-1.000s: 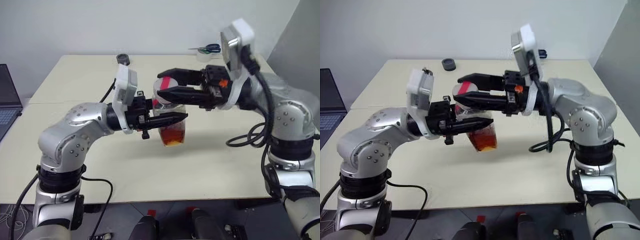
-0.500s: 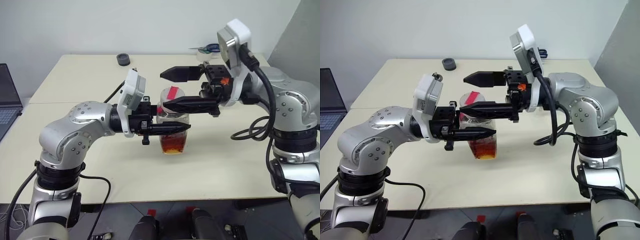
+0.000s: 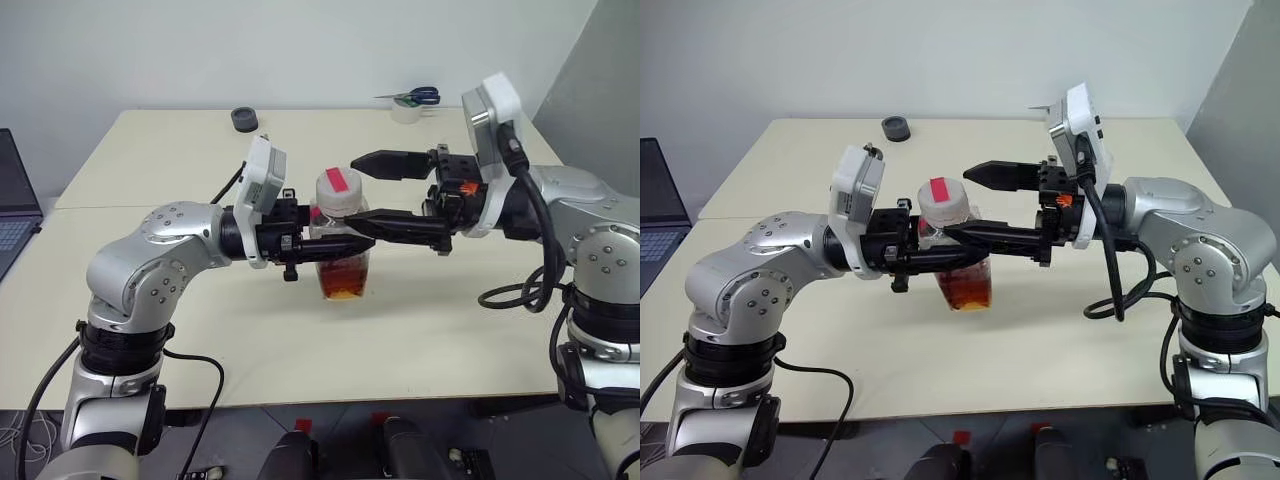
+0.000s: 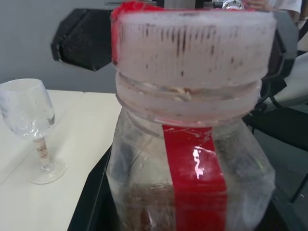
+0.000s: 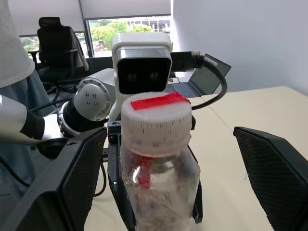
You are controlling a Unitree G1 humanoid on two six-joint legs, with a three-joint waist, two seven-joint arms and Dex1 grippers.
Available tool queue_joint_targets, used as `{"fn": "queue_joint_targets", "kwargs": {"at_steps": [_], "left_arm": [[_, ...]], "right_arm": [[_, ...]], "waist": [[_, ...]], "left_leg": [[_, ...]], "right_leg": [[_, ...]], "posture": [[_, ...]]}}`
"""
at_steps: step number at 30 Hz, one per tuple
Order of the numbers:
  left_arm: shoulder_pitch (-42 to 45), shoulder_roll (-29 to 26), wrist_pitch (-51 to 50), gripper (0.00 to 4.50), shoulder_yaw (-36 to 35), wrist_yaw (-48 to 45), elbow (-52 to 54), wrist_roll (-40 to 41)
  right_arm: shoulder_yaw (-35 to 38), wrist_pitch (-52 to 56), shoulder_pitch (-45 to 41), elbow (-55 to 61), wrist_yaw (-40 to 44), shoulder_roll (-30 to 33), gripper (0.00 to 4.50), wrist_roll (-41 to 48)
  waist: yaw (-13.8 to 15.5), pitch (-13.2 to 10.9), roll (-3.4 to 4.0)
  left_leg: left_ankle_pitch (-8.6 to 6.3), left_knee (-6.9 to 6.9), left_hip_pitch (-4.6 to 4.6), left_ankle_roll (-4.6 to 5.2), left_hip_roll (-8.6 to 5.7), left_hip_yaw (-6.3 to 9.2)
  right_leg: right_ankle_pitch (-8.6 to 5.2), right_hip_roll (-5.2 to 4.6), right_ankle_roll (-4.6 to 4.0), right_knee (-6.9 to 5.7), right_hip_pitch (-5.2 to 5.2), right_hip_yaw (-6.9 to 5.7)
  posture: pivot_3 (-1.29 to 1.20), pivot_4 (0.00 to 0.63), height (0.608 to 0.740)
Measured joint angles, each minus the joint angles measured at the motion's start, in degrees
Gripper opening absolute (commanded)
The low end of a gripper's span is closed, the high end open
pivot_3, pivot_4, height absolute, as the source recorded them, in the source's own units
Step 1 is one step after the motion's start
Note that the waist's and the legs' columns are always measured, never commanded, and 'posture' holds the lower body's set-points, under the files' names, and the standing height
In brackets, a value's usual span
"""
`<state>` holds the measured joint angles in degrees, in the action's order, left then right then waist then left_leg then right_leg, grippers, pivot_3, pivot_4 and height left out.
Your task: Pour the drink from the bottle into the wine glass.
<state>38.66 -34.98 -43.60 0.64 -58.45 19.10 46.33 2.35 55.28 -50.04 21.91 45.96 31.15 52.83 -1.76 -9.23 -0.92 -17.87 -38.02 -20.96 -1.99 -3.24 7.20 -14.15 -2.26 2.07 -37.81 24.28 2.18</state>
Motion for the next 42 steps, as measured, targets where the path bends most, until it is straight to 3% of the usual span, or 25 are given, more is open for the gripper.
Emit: {"fn": "queue_joint_targets", "kwargs": {"at_steps": [10,31,42], "left_arm": [[0.60,1.26,0.45,1.76,1.28,0.32,-0.97,-0.93],[-0.21,1.38,1.21,1.76,1.23,1.38,-1.63,-2.42],[0.62,1.60,3.02,1.76,1.27,0.13,-2.48,-3.07]], "right_arm": [[-3.35,-5.00,-2.44,-2.23,-1.31,-4.41,4.47,-4.26],[1.29,-3.06,-1.49,-4.81,0.51,6.16,4.47,-3.16],[1.63,-2.17,-0.65,-5.13,0.24,6.82,4.47,-3.13]], "waist": [[0.04,0.00,0.00],[0.10,-0.01,-0.01],[0.07,-0.01,-0.02]], "left_leg": [[0.00,-0.01,0.00,0.00,-0.01,0.02],[0.00,0.00,-0.01,0.00,-0.01,-0.01],[0.00,0.00,-0.01,0.00,0.00,-0.02]], "right_leg": [[0.00,0.00,0.00,0.00,0.00,0.00],[0.00,0.00,0.00,0.02,-0.01,-0.01],[0.00,0.00,0.00,0.02,-0.01,0.00]], "posture": [[0.00,0.150,0.740],[0.00,0.150,0.740],[0.00,0.150,0.740]]}}
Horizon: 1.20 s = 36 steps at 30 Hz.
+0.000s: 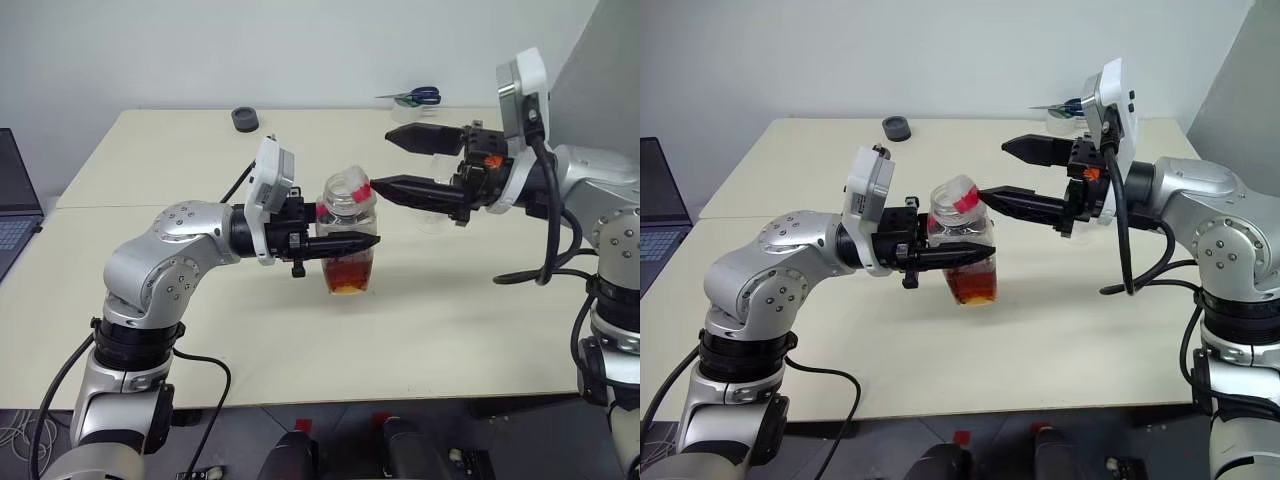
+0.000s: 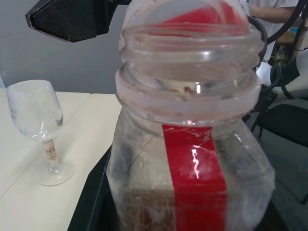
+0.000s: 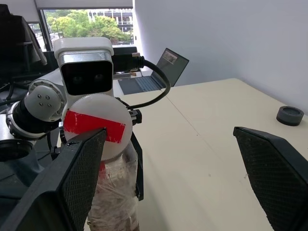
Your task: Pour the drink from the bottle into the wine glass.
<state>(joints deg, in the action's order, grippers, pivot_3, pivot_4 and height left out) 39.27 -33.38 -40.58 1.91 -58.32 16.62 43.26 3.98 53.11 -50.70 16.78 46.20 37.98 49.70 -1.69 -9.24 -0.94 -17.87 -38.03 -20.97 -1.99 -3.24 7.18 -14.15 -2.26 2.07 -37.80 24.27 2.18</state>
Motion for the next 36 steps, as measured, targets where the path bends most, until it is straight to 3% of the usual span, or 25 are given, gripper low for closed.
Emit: {"fn": "queue_joint_targets", "kwargs": {"at_steps": [36], "left_arm": [[0.71,0.91,0.02,1.76,0.00,0.39,-0.43,-0.76]], "right_arm": [[-1.33,2.29,-2.21,0.80,-1.33,-6.09,4.47,3.50]], "waist": [[-0.01,0.00,0.00]], "left_leg": [[0.00,-0.01,0.00,0.00,0.00,0.01]], "right_leg": [[0.00,0.00,0.00,-0.02,0.01,0.00]], "posture": [[0.00,0.150,0.740]]}}
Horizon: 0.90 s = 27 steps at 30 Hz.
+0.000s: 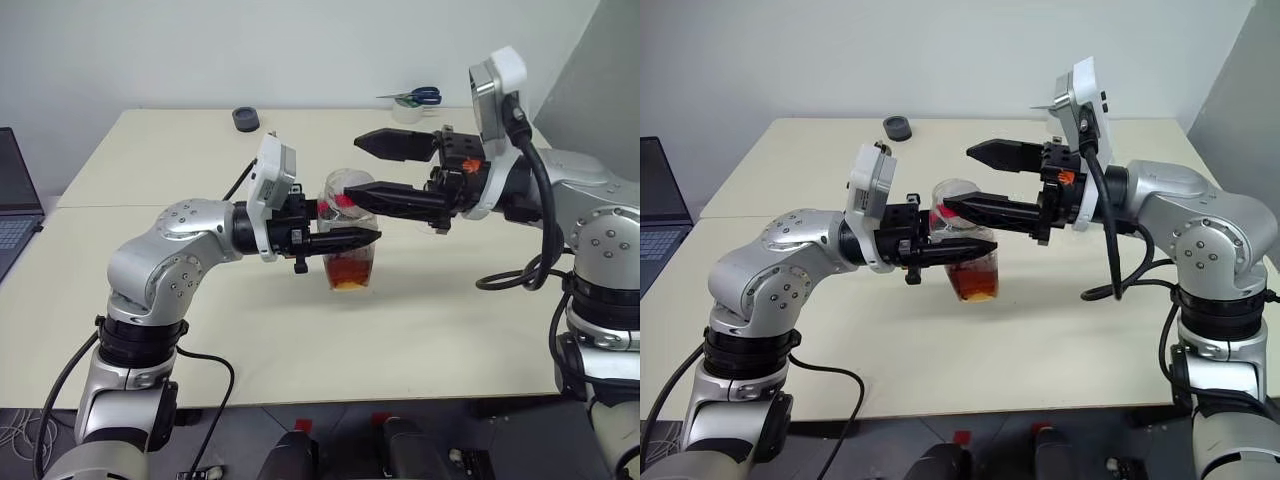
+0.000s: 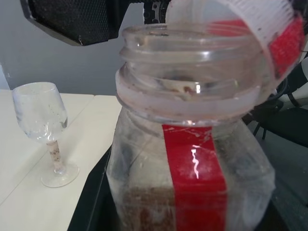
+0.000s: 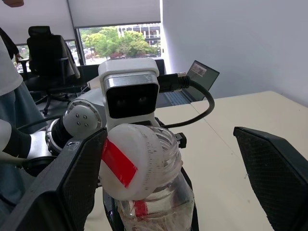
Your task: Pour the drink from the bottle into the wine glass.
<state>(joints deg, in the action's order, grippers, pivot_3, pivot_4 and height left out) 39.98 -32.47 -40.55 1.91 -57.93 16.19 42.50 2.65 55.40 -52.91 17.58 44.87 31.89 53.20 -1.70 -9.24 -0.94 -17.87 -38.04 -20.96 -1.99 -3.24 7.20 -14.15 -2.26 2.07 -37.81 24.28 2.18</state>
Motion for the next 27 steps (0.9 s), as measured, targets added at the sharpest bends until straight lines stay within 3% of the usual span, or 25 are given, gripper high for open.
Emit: {"fn": "queue_joint_targets", "kwargs": {"at_steps": [27], "left_arm": [[-0.14,0.02,-0.23,1.76,-0.01,1.22,0.13,0.00]], "right_arm": [[-0.74,-3.65,-2.19,-3.58,1.07,-0.87,4.47,-4.78]], "waist": [[0.00,0.00,0.00]], "left_leg": [[0.00,0.00,0.00,0.00,-0.01,0.00]], "right_leg": [[0.00,0.00,0.00,-0.01,0.01,0.00]], "posture": [[0.00,0.150,0.740]]}}
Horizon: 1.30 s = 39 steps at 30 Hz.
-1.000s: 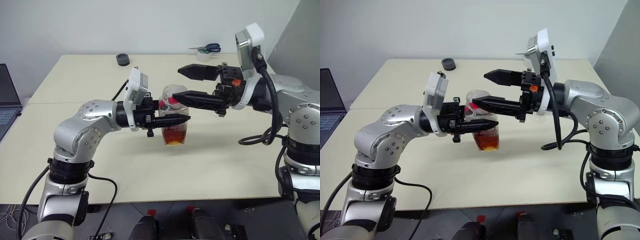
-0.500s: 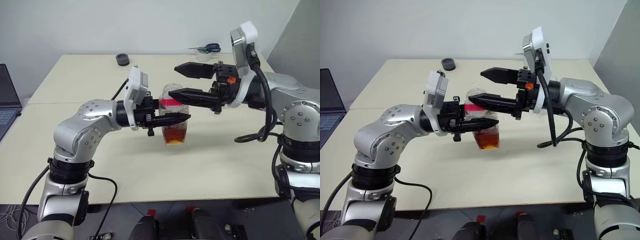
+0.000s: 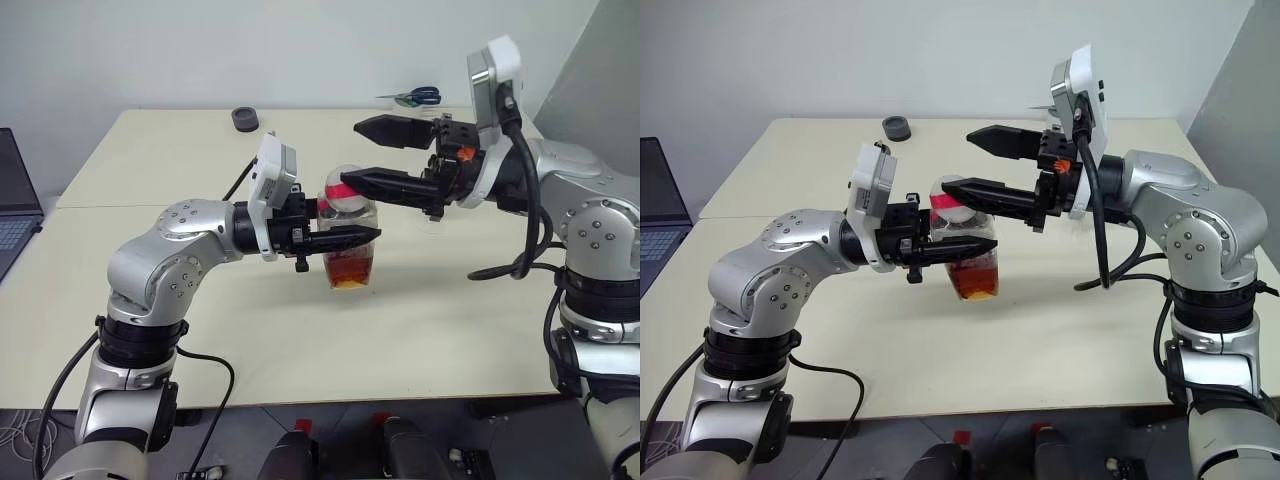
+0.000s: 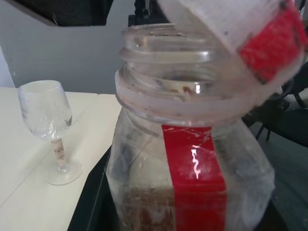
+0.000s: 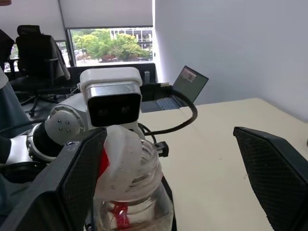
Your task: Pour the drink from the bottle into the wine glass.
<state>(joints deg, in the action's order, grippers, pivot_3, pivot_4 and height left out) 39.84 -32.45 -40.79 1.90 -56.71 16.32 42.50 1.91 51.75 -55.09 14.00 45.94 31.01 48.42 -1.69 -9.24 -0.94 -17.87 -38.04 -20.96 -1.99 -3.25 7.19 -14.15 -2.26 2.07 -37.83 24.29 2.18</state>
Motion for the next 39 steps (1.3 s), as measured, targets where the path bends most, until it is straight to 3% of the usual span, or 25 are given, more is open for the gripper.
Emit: {"fn": "queue_joint_targets", "kwargs": {"at_steps": [39], "left_arm": [[-0.93,0.16,-0.01,1.76,0.01,-0.05,1.21,0.09]], "right_arm": [[-3.21,-1.58,-5.53,-5.15,0.26,-6.27,4.47,-3.25]], "waist": [[-0.07,0.00,0.01]], "left_leg": [[0.00,0.00,0.00,0.00,-0.01,0.00]], "right_leg": [[0.00,0.00,0.00,-0.03,0.03,0.00]], "posture": [[0.00,0.150,0.740]]}}
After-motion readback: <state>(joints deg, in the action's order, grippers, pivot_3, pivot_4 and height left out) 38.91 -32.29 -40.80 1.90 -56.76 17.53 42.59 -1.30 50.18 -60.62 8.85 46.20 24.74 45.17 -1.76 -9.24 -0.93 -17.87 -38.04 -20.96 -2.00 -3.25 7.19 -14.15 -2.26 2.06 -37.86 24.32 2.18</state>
